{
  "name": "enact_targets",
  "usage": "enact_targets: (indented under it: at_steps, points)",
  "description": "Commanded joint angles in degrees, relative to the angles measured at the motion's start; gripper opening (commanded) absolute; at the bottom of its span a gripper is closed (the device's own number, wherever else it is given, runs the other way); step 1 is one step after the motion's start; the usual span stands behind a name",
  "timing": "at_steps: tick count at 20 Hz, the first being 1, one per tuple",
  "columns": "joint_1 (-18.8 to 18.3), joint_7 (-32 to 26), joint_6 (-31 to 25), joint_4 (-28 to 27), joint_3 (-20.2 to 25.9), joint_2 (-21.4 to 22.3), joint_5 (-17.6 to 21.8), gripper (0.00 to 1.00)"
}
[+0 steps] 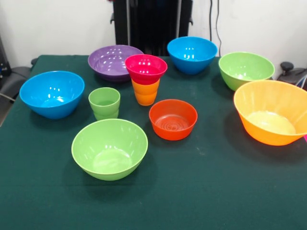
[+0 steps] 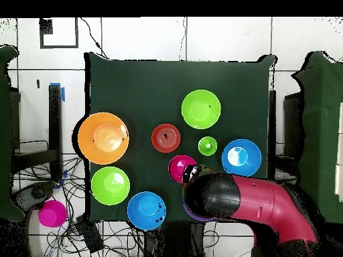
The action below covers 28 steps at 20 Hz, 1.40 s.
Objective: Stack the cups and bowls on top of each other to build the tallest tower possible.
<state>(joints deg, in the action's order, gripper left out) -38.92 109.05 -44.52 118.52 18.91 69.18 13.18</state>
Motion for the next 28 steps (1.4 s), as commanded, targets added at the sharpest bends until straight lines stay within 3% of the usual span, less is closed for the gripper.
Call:
enact_targets:
  at_steps: [1,6,10,14,16,21,28]
  points:
    - [1.3,-12.0,-10.5,-9.1,7.6,2.8,-2.0,1.00]
    - [4.3,-6.4,-8.2,-16.5,8.3,-10.6,1.1,1.00]
    - [3.9,-6.9,-4.3,-17.5,8.7,-12.8,1.8,1.00]
    - [5.6,-3.2,-1.5,-19.1,8.0,-15.2,2.4,1.00]
    - [6.6,-1.1,2.4,-19.8,8.3,-18.2,1.1,1.00]
    - [10.3,2.1,7.0,-23.9,5.3,-26.8,3.9,1.00]
    - [11.7,2.9,10.8,-24.1,2.9,-29.7,3.7,1.00]
